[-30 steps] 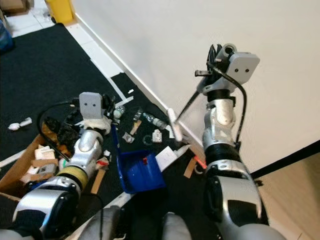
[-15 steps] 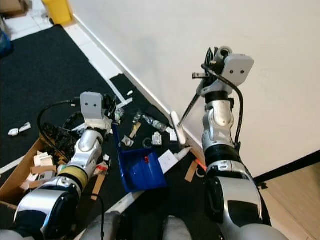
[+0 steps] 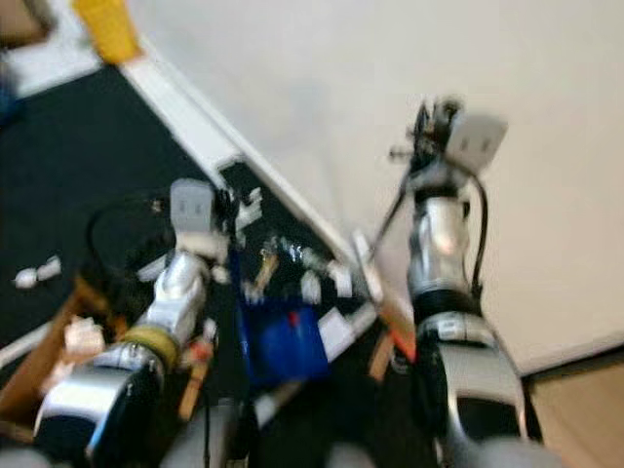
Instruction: Sweep floor
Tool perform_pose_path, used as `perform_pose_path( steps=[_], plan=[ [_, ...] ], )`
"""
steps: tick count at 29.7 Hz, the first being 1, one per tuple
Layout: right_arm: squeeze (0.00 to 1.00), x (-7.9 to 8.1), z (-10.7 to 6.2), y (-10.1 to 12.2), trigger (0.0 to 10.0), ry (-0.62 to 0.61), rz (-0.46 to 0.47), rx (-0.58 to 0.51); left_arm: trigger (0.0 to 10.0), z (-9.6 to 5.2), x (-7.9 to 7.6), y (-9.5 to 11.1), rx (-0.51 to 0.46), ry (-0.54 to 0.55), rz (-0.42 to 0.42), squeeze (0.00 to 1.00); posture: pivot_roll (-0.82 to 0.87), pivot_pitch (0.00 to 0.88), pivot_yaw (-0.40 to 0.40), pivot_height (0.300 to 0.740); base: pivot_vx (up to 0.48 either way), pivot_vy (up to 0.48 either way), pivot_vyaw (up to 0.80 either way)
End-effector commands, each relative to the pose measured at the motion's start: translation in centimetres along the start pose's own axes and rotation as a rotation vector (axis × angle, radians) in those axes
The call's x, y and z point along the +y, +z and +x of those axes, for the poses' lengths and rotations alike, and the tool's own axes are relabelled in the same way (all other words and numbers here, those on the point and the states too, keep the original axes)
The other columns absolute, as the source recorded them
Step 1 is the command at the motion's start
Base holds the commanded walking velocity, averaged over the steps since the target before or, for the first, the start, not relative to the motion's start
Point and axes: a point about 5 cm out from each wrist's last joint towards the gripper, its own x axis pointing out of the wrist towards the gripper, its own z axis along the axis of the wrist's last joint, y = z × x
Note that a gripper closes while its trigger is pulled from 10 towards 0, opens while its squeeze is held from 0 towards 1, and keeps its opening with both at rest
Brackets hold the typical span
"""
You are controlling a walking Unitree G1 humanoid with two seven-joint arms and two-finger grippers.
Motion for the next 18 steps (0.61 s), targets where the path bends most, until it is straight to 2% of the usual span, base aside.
perform_pose_path(
  steps=[1,8,14,18],
  plan=[
    [0.0,-0.84,0.09,0.79,10.0,-0.025,-0.001,-0.051,10.0,0.15,-0.54,0.41,-0.027,-0.032,0.018,0.0,0.1,0.053,-0.034,0.74,0.42,0.0,0.0],
    [0.0,-1.05,0.04,0.76,10.0,-0.026,-0.008,-0.048,10.0,0.08,-0.55,0.19,-0.013,-0.032,0.0,0.0,0.1,0.049,-0.035,0.74,0.403,0.0,0.0],
    [0.0,-1.18,-0.11,0.63,10.0,-0.026,-0.013,-0.042,10.0,-0.37,-1.26,-0.4,0.003,-0.113,-0.024,0.0,0.1,0.047,-0.032,0.74,0.0,0.0,0.0],
    [0.0,-1.28,-0.16,0.56,10.0,-0.025,-0.017,-0.035,10.0,-0.44,-1.49,-0.54,0.012,-0.133,-0.025,0.0,0.1,0.05,-0.031,0.74,0.0,-0.397,0.0]
  ],
)
